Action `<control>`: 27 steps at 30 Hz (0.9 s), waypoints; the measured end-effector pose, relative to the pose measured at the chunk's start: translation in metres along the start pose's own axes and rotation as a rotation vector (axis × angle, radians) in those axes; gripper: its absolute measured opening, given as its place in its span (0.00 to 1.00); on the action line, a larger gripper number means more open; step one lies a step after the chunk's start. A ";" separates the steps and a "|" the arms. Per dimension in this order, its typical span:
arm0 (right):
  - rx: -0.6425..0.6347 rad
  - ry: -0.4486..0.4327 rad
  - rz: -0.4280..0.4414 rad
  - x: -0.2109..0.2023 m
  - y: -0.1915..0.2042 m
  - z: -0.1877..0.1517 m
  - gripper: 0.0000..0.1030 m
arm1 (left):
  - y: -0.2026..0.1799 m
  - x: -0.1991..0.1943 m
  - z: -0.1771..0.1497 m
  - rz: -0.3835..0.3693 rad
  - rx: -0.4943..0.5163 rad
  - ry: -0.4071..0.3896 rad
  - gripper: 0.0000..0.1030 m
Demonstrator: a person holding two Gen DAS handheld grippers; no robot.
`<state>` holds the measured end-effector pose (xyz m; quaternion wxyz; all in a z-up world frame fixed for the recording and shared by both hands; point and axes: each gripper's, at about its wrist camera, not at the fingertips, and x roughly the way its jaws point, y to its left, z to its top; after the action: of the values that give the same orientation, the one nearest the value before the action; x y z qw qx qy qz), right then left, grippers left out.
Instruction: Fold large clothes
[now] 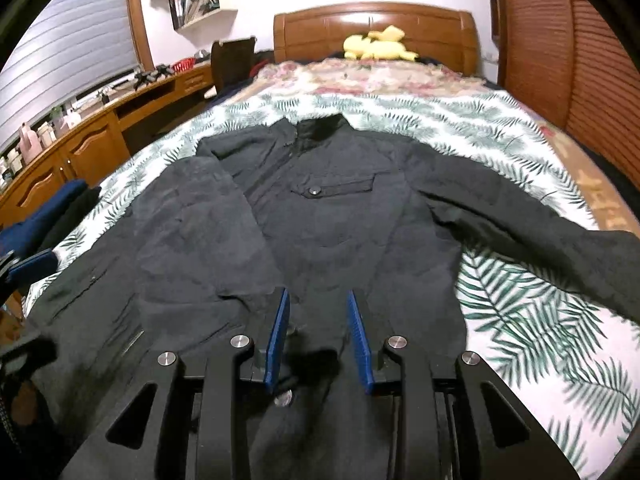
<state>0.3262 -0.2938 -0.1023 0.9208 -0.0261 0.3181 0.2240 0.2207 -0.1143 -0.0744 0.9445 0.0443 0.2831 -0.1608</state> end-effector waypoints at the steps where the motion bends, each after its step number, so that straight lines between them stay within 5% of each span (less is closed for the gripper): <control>1: 0.005 0.022 0.012 0.007 -0.001 0.001 0.30 | 0.001 -0.001 -0.001 0.003 0.002 0.000 0.75; 7: -0.045 0.155 0.067 0.032 0.018 -0.018 0.30 | 0.011 -0.008 -0.003 0.016 -0.005 -0.005 0.75; 27: -0.103 0.119 0.036 0.023 0.029 -0.029 0.37 | 0.019 -0.013 -0.001 0.023 -0.028 -0.044 0.75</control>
<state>0.3130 -0.2647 -0.1365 0.8936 -0.0812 0.3607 0.2546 0.2163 -0.0922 -0.0685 0.9528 0.0311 0.2641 -0.1467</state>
